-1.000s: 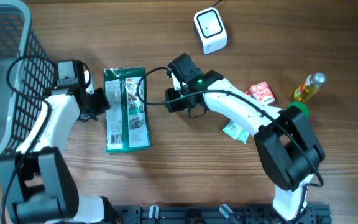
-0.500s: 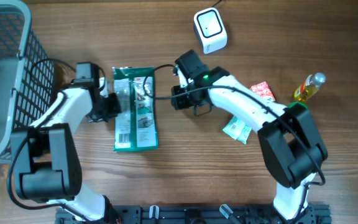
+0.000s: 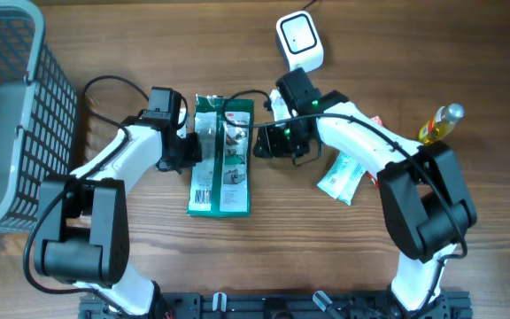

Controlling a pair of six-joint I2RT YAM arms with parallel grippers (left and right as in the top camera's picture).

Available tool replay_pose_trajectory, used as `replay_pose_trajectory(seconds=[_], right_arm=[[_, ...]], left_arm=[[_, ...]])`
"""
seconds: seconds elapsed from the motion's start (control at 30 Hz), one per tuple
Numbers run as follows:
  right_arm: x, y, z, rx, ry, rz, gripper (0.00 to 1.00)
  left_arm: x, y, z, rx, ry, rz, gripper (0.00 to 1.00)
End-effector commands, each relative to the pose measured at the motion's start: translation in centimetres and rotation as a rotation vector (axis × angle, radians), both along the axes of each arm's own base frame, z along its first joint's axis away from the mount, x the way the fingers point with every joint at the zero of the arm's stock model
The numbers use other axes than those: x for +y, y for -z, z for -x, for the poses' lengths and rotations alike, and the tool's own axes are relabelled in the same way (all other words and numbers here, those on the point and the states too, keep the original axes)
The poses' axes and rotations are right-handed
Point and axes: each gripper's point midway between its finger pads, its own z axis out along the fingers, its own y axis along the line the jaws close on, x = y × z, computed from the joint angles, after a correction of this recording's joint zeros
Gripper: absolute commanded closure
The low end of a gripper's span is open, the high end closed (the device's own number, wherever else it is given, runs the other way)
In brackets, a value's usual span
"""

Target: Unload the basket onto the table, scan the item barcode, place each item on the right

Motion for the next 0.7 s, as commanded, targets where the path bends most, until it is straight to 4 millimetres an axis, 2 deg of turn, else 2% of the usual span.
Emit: replay_pose_trajectory(seconds=[0.0,0.17,0.3,0.43,0.5,0.67], right_arm=[[0.3,1.4,1.6,0.078,0.022,-0.036,0.5],[0.1,2.4,2.7,0.116,0.038,-0.038,0.5],[0.8,3.6,3.4,0.131,0.094,-0.06,0.5],[3.2,3.8,4.4,0.146,0.118,-0.15,0.5],[5.1,4.0,4.9,0.128,0.137,-0.202,0.49],[6.7,3.8,5.1,0.111,0.173,-0.269,0.46]], left_arm=[[-0.6,-0.1,-0.6,-0.013,0.025,0.014,0.91],[-0.8,0.2,-0.1,0.007,0.035,0.012,0.93],[-1.3,0.8,0.2,0.027,0.05,0.008,0.92],[-1.6,0.9,0.3,0.029,0.057,0.008,0.92],[-1.6,0.9,0.2,0.026,0.057,0.008,0.92],[-1.6,0.9,0.2,0.027,0.057,0.008,0.92]])
